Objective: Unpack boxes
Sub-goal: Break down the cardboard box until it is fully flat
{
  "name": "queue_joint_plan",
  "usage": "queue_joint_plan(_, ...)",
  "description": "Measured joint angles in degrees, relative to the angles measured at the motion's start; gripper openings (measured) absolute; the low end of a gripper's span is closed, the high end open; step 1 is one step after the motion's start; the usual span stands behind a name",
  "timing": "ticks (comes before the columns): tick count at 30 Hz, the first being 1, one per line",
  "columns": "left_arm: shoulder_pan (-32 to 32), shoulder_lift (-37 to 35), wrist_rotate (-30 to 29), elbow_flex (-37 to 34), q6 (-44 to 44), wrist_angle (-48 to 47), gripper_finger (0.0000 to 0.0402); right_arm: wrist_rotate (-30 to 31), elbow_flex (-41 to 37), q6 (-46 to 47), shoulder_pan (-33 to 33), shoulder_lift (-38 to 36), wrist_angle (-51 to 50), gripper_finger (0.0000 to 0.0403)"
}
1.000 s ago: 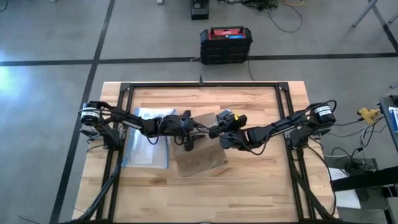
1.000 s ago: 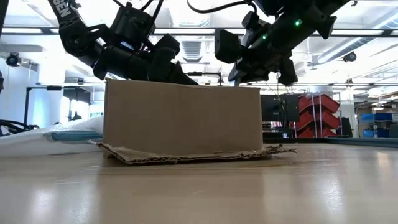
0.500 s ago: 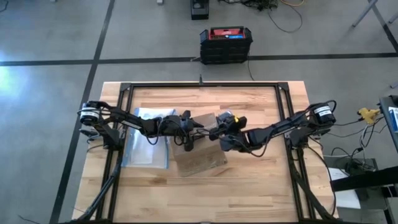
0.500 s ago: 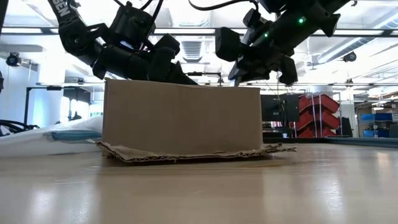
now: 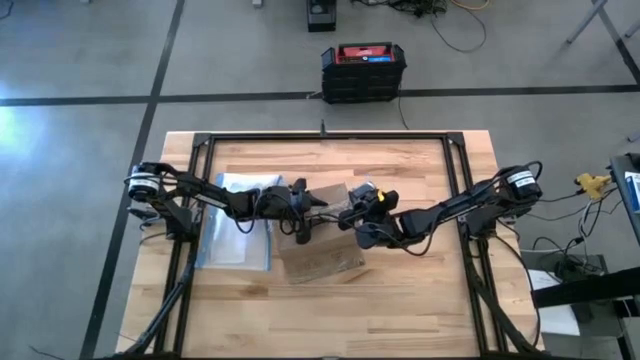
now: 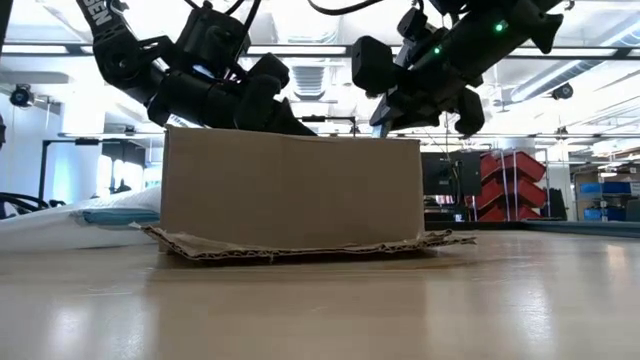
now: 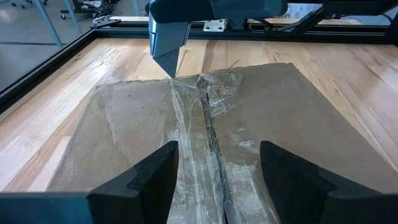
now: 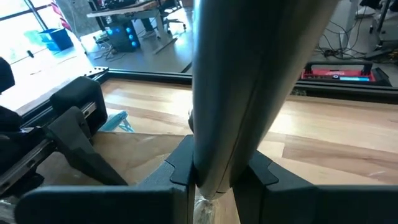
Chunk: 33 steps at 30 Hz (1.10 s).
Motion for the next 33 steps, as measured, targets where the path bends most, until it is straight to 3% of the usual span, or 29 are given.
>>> queue_joint_plan(33, 0.5, 0.0, -2.1, 0.0, -1.3, -0.5, 0.0215, -1.2, 0.0, -1.1, 3.4, -4.0, -4.9, 0.0050)
